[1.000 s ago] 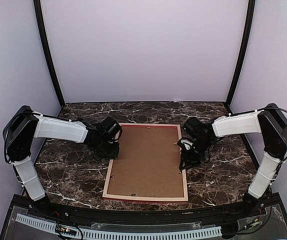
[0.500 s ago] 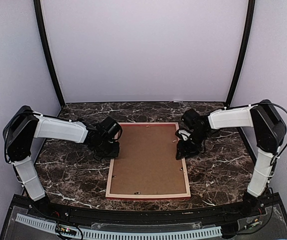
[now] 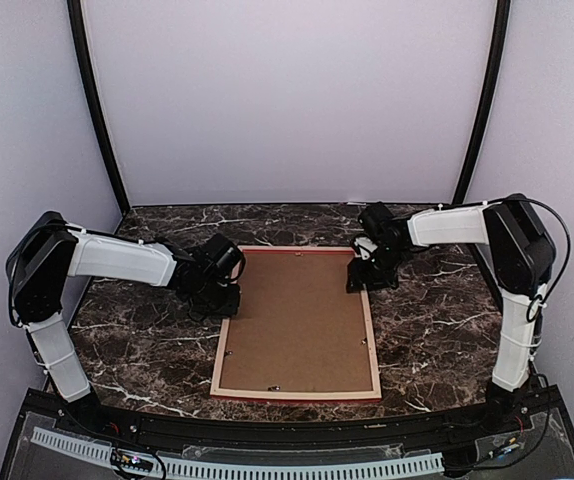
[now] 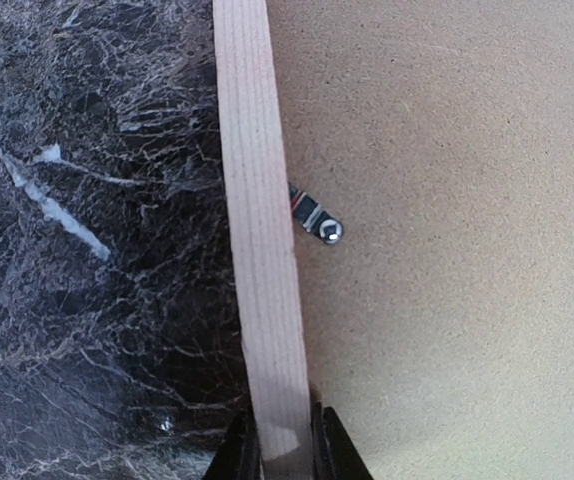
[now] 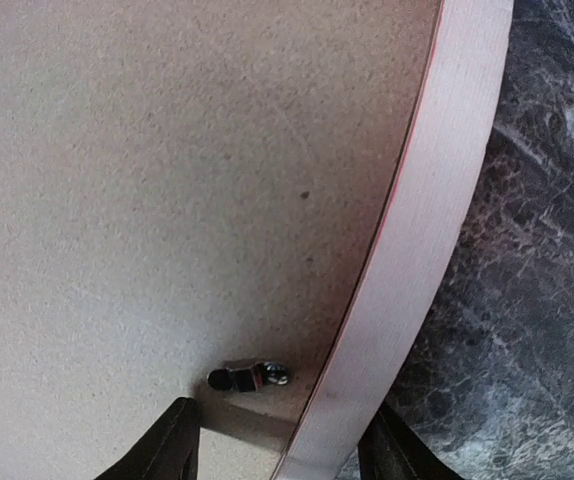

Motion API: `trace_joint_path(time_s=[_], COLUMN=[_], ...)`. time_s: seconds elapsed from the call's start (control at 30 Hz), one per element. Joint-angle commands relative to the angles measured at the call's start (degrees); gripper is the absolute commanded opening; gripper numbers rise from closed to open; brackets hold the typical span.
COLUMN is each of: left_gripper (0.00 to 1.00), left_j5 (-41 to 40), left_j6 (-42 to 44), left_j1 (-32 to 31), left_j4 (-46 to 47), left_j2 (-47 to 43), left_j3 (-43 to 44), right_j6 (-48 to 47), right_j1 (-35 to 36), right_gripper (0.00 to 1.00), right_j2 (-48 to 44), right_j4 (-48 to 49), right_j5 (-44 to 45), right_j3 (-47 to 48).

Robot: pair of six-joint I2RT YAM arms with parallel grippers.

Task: Put the photo into the frame
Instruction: Press the fastener onto the backboard.

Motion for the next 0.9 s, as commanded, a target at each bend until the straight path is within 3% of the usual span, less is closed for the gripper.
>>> trace_joint_path(time_s=[0.0,0.87], left_gripper=[0.01,0.01], left_j5=[4.5,4.5], left_j6=[4.3,4.8], left_j1=[-1.7,-1.8], left_j4=[-2.4,-2.9], left_j2=[0.8,2.4], left_j3=[0.5,1.9], right_j6=[0.5,3.0], right_j1=[-0.4,-2.7], right_gripper=[0.54,0.42], right_j2=[3.2,7.7], right_j4=[4.7,9.8], right_j5=[0.3,-2.2], right_j3=[1.5,4.4])
